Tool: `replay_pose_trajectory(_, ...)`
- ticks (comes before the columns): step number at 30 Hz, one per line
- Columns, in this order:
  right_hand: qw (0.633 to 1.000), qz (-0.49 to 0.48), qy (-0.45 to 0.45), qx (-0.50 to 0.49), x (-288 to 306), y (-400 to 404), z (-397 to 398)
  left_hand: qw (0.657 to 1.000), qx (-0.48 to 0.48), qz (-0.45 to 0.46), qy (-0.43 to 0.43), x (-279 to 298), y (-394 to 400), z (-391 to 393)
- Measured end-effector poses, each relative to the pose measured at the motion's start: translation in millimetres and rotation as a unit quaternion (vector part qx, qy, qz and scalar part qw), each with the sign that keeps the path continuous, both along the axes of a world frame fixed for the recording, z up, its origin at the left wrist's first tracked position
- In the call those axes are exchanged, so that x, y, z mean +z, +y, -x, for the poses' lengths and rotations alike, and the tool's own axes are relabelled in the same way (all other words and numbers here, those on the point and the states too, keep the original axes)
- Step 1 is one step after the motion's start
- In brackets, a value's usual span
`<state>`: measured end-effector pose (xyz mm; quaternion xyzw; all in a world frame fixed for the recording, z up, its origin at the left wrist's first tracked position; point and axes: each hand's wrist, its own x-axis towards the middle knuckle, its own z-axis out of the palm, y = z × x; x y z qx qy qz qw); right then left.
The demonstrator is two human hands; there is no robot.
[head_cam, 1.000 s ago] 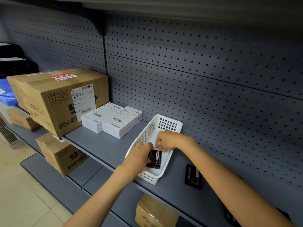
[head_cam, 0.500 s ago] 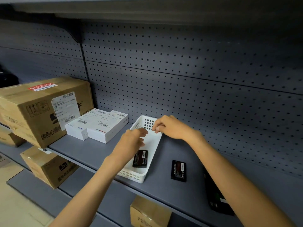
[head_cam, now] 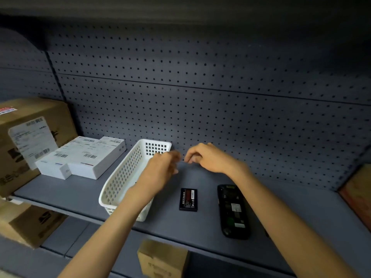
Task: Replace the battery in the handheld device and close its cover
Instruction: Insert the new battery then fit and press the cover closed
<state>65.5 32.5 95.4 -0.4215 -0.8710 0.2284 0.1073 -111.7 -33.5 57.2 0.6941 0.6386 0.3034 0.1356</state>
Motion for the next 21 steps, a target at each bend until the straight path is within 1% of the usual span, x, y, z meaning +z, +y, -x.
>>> replay_pose_trajectory(7,1.0,0.009,-0.022,-0.003,-15.4,-5.5,-26.8,0.999,-0.008,0.029,-0.019,-16.1,-9.9,-26.7)
replay_pose_trajectory(9,1.0,0.017,-0.023,-0.008,-19.7,-7.3,-31.8,0.999,-0.007,0.05,-0.021,-19.9,-11.1,-32.5)
replay_pose_trajectory(15,0.997,0.063,-0.042,-0.011,-36.3,-14.5,-39.4,0.986,0.006,0.154,0.06,-38.0,-8.7,-42.8)
replay_pose_trajectory(18,0.995,0.076,-0.059,-0.001,-45.8,-19.0,-41.6,0.979,0.016,0.179,0.094,-47.2,-7.5,-42.3)
replay_pose_trajectory(21,0.994,0.06,-0.088,0.015,-54.3,-21.0,-41.2,0.976,0.01,0.191,0.104,-48.7,-8.4,-43.2)
